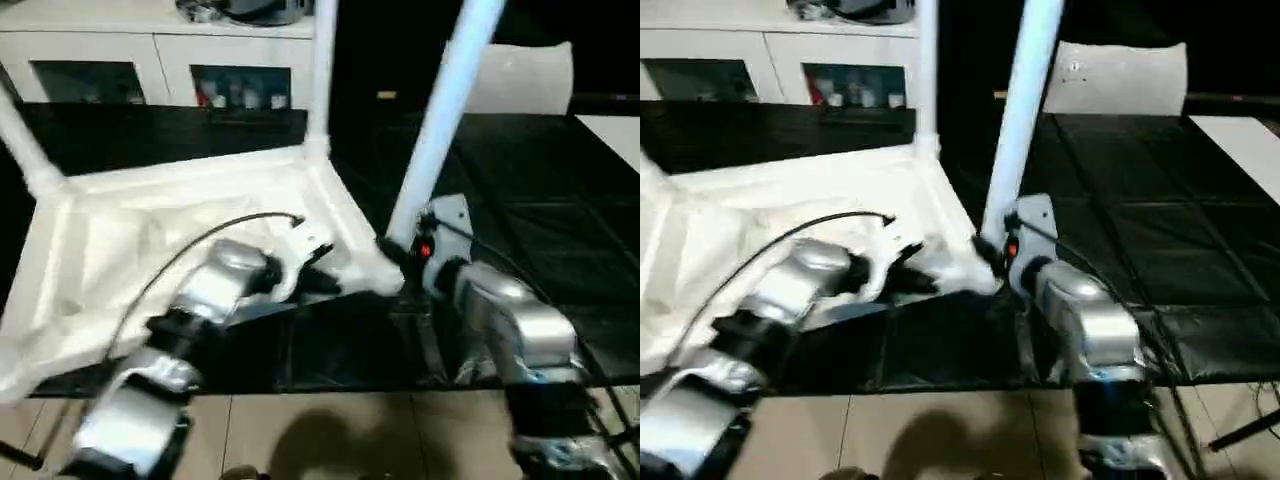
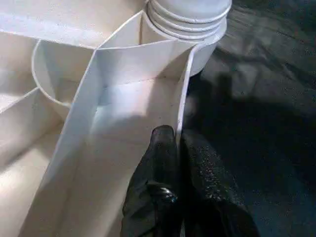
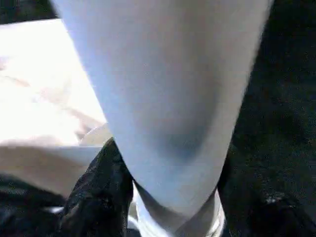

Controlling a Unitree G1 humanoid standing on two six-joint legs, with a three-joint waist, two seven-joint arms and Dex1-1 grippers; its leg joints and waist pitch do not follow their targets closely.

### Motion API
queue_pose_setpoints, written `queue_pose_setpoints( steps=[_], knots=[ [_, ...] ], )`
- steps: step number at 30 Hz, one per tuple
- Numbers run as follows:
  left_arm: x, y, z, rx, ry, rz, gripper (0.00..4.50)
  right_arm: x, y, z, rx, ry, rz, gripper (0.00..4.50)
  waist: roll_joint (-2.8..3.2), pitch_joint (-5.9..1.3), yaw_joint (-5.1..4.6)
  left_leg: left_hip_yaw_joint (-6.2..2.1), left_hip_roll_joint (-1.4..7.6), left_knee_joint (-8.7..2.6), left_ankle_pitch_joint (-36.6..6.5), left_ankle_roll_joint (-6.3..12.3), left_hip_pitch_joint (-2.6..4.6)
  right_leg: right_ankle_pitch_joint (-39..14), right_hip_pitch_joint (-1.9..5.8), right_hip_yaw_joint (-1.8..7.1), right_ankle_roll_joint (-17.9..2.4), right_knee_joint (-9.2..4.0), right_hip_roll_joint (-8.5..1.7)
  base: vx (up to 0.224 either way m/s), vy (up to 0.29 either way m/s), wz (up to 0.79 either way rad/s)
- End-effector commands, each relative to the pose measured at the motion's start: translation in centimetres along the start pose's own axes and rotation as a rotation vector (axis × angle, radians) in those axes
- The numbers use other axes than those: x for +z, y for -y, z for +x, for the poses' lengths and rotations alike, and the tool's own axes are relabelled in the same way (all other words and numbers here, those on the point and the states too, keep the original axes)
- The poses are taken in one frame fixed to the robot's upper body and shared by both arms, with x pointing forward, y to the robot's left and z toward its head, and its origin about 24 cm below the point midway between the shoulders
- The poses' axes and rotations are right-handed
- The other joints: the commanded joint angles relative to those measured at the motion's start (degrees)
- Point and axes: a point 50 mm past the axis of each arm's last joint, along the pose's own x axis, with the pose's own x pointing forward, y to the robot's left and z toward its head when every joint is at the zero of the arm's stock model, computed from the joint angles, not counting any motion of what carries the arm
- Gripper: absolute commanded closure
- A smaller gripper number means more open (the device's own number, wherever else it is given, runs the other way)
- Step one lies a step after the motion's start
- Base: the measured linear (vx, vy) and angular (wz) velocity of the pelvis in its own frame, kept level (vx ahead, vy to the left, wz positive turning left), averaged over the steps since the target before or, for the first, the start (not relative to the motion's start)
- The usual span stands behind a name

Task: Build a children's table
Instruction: Rotate leg to tighten

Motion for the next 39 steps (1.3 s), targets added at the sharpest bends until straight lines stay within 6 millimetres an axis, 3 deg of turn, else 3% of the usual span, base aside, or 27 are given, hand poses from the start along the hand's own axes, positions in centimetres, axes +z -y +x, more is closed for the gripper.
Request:
queue_pose_setpoints(
  steps=[1,3,4,7,8,10,16,20,23,25,29,39],
  knots=[
    [3.5,-0.7,-0.1,0.157,0.128,0.017,4.5,-0.2,-5.7,1.2,0.228,0.016,0.05,1.78,-0.46,-4.46,0.45,-2.11,4.07,-3.51,-3.9,2.35,0.24,-10.8,2.95,4.64,-7.7,-4.01,-6.9,0.0,0.0,0.0],
    [3.5,-0.6,-0.1,0.159,0.129,0.017,4.5,0.0,-5.7,1.2,0.218,0.031,0.053,1.57,-0.31,-4.3,0.58,-2.17,4.23,-3.56,-2.7,3.71,0.08,-8.2,2.93,4.48,-8.3,-3.72,-6.8,0.0,0.0,0.0],
    [3.3,-0.6,-0.2,0.148,0.124,0.029,4.5,0.1,-5.5,1.1,0.219,0.04,0.038,1.33,-0.29,-4.3,0.53,-2.21,4.26,-3.58,-2.8,3.78,0.04,-8.3,3.04,4.4,-8.3,-3.72,-6.74,0.0,0.0,0.0],
    [2.9,-0.6,-0.5,0.109,0.115,0.068,4.5,0.2,-4.8,0.7,0.219,0.066,0.006,1.21,0.09,-4.25,-0.01,-2.3,4.42,-3.64,-4.2,3.63,0.26,-8.8,2.99,4.41,-8.3,-3.84,-6.71,0.0,0.0,0.0],
    [2.6,-0.6,-0.7,0.085,0.109,0.084,4.5,0.2,-4.3,0.4,0.229,0.072,-0.014,0.96,0.04,-4.23,-0.18,-2.34,4.45,-3.68,-4.4,3.64,0.22,-8.8,3.02,4.39,-8.4,-3.9,-6.7,0.0,0.0,0.0],
    [2.3,-0.6,-1.0,0.06,0.103,0.102,4.5,0.3,-3.8,0.1,0.236,0.076,-0.028,0.87,-0.04,-4.19,-0.44,-2.25,4.38,-3.57,-5.0,4.06,0.21,-9.0,3.16,4.45,-8.4,-4.05,-6.82,0.0,0.0,0.0],
    [-0.1,-0.3,-2.5,-0.136,0.033,0.251,4.5,0.1,-1.4,-2.6,0.455,0.046,-0.171,0.33,0.28,-4.11,0.03,-2.2,4.85,-3.52,-5.4,4.49,0.34,-7.9,2.94,4.56,-9.0,-3.76,-6.68,0.0,0.0,0.0],
    [-0.8,0.1,-3.3,-0.263,0.0,0.316,4.5,-0.3,-0.7,-3.8,0.577,-0.021,-0.261,0.03,0.03,-3.84,0.6,-2.03,4.61,-3.56,-7.9,3.99,0.54,-12.7,2.87,4.5,-8.0,-4.41,-6.84,0.0,0.0,0.0],
    [-1.3,0.4,-4.0,-0.357,-0.045,0.357,4.5,-0.6,-0.2,-4.5,0.665,-0.087,-0.322,0.03,-0.04,-3.6,1.36,-2.05,4.92,-3.76,-9.4,3.11,0.88,-17.2,2.58,4.57,-6.7,-4.75,-6.73,0.0,0.0,0.0],
    [-1.6,0.5,-4.4,-0.414,-0.069,0.378,4.5,-0.6,-0.1,-4.7,0.707,-0.116,-0.34,0.03,0.18,-3.63,1.52,-2.18,5.05,-3.84,-10.2,2.56,1.02,-17.6,2.47,4.55,-6.9,-4.75,-6.83,0.0,0.0,0.0],
    [-2.1,0.7,-5.3,-0.521,-0.115,0.411,4.5,-0.5,0.1,-5.4,0.822,-0.153,-0.336,0.03,-0.1,-3.7,1.83,-2.15,5.06,-3.82,-9.9,2.72,0.9,-16.3,2.56,4.61,-7.6,-4.48,-6.93,0.0,0.0,0.0],
    [-2.0,0.6,-5.9,-0.575,-0.139,0.42,4.5,-0.9,-0.3,-6.1,0.965,-0.222,-0.323,0.86,-0.15,-3.84,3.03,-2.0,5.1,-3.7,-8.6,2.71,0.92,-16.4,2.5,4.59,-7.6,-4.37,-7.03,0.0,0.0,0.0]
  ],
)
